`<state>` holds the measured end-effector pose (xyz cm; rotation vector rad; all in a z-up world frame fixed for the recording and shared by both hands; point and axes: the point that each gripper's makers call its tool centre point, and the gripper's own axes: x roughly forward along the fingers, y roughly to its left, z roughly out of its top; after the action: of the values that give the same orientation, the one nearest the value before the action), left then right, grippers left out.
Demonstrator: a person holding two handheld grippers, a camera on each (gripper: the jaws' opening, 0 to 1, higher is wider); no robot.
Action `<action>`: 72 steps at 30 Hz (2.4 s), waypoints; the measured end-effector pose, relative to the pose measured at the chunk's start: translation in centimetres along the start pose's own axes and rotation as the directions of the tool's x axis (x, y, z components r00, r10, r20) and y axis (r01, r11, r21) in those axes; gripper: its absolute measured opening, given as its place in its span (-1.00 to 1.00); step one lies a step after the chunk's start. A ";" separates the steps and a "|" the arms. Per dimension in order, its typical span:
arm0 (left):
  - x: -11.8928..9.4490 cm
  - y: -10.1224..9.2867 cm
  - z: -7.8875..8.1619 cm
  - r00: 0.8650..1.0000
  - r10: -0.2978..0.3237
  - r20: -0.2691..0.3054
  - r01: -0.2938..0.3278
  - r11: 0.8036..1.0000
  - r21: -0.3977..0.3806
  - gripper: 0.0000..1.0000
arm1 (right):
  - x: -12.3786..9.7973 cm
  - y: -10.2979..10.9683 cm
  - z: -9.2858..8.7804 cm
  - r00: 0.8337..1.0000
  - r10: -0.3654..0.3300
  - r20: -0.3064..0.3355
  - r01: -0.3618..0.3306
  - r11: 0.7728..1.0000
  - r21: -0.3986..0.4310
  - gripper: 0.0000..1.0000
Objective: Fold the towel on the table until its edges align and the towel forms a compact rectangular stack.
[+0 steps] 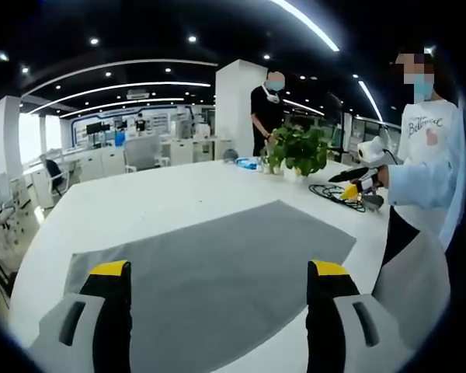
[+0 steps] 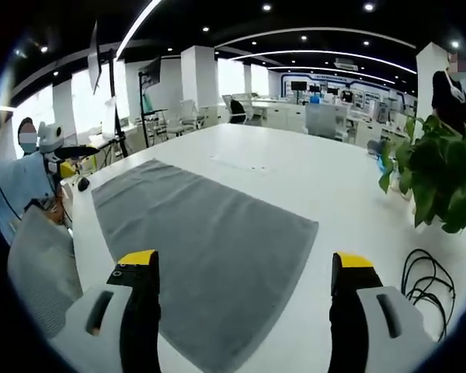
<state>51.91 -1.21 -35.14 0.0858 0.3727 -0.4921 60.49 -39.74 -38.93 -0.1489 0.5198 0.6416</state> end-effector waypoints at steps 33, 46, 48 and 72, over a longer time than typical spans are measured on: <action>7.1 -9.7 2.7 0.987 -0.160 -0.014 0.161 0.983 0.088 0.89 | 3.4 -4.4 2.8 0.999 0.024 -0.023 -0.025 0.999 -0.024 0.83; 9.6 -13.1 3.5 0.978 -0.210 -0.015 0.210 0.971 0.115 0.90 | 4.0 -6.2 3.2 0.999 0.017 -0.038 -0.018 0.999 -0.030 0.83; 10.0 -13.6 3.7 0.978 -0.210 -0.007 0.210 0.970 0.120 0.92 | 4.0 -6.3 3.1 0.999 0.017 -0.041 -0.018 0.999 -0.030 0.83; 14.3 -19.8 3.5 0.959 -0.284 -0.013 0.284 0.952 0.111 0.93 | 7.1 -8.2 3.7 0.994 0.065 -0.089 -0.072 0.994 -0.086 0.83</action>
<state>55.30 -25.62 -37.04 0.1413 0.3559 -0.7986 71.77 -41.40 -39.53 -0.2448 0.5809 0.7282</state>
